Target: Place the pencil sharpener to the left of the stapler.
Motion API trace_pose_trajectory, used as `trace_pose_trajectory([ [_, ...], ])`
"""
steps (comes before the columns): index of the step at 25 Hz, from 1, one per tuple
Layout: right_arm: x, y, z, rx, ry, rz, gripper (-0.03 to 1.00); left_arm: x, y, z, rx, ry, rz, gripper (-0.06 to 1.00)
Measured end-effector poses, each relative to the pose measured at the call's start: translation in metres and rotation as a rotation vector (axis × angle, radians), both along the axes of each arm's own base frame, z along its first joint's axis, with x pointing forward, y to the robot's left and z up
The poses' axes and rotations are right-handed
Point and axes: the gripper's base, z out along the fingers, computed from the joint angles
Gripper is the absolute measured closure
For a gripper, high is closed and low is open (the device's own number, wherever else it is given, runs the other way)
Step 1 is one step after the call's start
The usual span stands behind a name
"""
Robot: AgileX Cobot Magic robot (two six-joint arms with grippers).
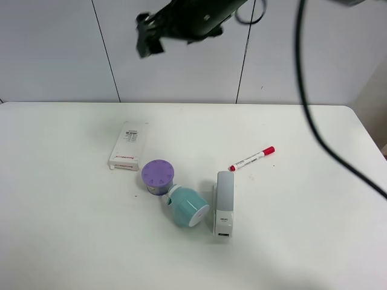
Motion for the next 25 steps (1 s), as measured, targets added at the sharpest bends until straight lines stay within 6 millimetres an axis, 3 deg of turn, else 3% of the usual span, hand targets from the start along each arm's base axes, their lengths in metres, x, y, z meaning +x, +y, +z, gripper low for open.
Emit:
trace_pose_trajectory([
  [3,-0.010,-0.050,0.043,-0.015,-0.085,-0.095,0.02,0.000,0.000,0.000,0.000,0.000,0.000,-0.05],
  [6,-0.028,-0.093,0.068,-0.006,-0.133,-0.183,0.02,0.000,0.000,0.000,0.000,0.000,0.000,-0.05],
  [10,-0.066,-0.145,0.074,0.006,-0.152,-0.293,0.02,0.000,0.000,0.000,0.000,0.000,0.000,-0.05],
  [13,-0.101,-0.183,0.058,0.030,-0.132,-0.405,0.02,0.000,0.000,0.000,0.000,0.000,0.000,-0.05],
  [19,-0.195,-0.251,-0.012,0.056,-0.074,-0.700,0.02,0.000,0.000,0.000,0.000,0.000,0.000,-0.05],
  [23,-0.265,-0.259,-0.050,0.058,-0.098,-0.802,0.02,0.000,0.000,0.000,0.001,0.000,0.001,-0.05],
  [25,-0.291,-0.256,-0.069,0.052,-0.094,-0.816,0.02,0.000,0.000,0.000,0.001,0.000,0.001,-0.05],
])
